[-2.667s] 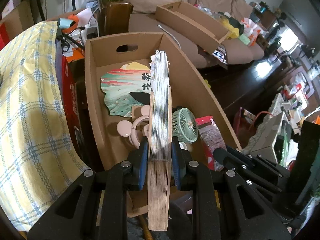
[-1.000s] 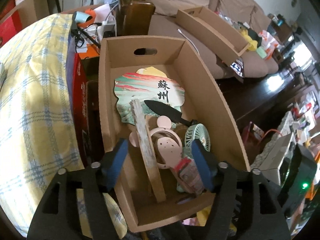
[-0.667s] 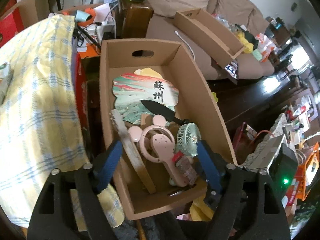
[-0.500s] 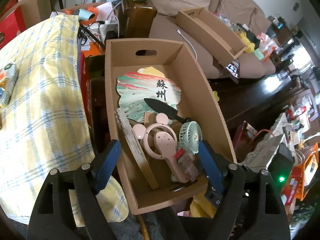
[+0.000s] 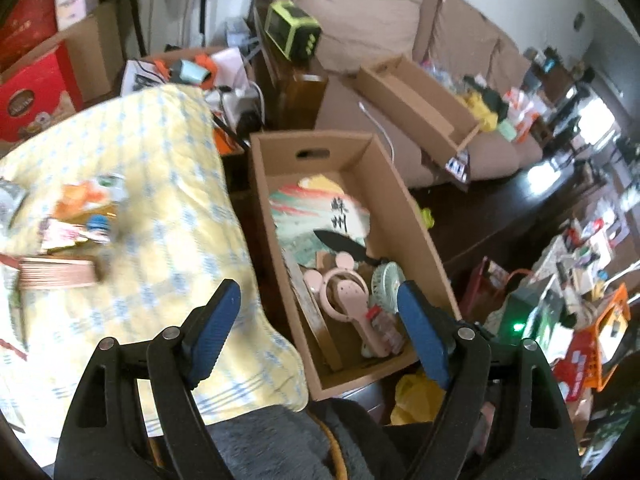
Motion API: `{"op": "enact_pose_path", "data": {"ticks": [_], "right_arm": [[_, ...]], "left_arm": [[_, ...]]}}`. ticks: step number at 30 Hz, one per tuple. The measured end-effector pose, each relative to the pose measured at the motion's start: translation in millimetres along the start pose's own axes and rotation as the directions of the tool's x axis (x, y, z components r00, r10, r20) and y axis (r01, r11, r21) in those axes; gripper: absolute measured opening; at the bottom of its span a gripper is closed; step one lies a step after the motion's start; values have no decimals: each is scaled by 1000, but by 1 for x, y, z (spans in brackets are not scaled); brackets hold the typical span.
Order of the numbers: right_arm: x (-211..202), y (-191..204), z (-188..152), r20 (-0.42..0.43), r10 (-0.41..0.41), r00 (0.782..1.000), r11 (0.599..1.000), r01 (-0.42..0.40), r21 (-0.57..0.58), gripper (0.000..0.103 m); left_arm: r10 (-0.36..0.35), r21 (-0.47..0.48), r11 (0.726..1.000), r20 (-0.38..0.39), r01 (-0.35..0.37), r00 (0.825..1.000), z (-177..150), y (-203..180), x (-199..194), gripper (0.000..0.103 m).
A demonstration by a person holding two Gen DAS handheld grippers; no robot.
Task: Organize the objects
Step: 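Withdraw both grippers from the box and turn toward the table, then grasp the white snack packet with the left gripper while the right grasps the orange cake packet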
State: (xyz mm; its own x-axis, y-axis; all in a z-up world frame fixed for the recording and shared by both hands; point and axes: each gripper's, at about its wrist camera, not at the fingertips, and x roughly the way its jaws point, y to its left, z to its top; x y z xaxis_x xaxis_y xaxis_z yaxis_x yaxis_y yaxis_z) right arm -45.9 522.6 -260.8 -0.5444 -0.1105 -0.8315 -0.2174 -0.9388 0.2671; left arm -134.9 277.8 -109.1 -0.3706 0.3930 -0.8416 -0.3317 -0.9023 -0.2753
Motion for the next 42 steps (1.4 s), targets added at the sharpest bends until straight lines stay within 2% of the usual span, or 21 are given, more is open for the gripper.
{"op": "enact_pose_path", "data": {"ticks": [3,5,7,9,13,15,16,17,19,21,23,25,27,29,33,37,42], "right_arm": [[-2,-2,0,7,-4,1000,1000,4,8,57],[-4,-6,1,25,-15,1000,1000,15,22,57],[-8,-10,2,47,-26,999,999,24,43,57],[-13,-14,3,73,-35,997,997,30,70,57],[-18,-20,3,95,-54,994,994,45,99,59],[-18,-21,3,94,-58,994,993,49,105,60],[-18,-21,3,93,-61,994,993,51,104,60],[-17,-21,3,89,-64,994,993,55,102,61],[-16,-21,3,86,-70,994,993,62,97,64],[-14,-20,3,82,-88,993,993,80,91,66],[-12,-20,2,80,-92,993,993,85,85,66],[-11,-20,1,76,-94,993,993,88,82,66],[-9,-19,0,69,-99,993,993,94,71,66],[-6,-17,-1,62,-107,992,993,104,49,67],[-6,-16,-3,72,-104,992,994,103,25,69],[-2,-16,-9,61,-79,995,997,79,17,78],[0,-2,-12,43,-119,992,991,122,-60,81]], "left_arm": [[13,-13,1000,75,-12,997,1,21,-33,79],[81,-22,997,168,-78,983,-1,40,-62,79],[187,-39,982,267,-184,945,-4,60,-92,82],[260,-63,965,325,-253,909,-6,82,-120,93],[363,-146,932,355,-333,861,-14,133,-158,95],[416,-191,909,338,-371,844,-18,163,-170,97],[433,-206,900,322,-384,842,-20,175,-171,99],[445,-223,892,285,-393,849,-21,190,-170,102],[429,-242,892,186,-382,884,-27,217,-163,102],[390,-265,900,134,-346,911,-38,234,-154,102],[359,-250,911,93,-328,929,-46,244,-139,102],[345,-188,925,53,-330,937,-49,247,-118,102],[347,-116,931,-5,-345,938,-50,248,-90,102],[369,-88,924,-43,-372,928,-53,256,-68,102],[341,-89,935,-51,-345,939,-53,272,-46,102],[303,-64,950,-42,-305,952,-55,278,-31,102],[322,-21,946,-16,-322,947,-53,276,-16,102]]}}
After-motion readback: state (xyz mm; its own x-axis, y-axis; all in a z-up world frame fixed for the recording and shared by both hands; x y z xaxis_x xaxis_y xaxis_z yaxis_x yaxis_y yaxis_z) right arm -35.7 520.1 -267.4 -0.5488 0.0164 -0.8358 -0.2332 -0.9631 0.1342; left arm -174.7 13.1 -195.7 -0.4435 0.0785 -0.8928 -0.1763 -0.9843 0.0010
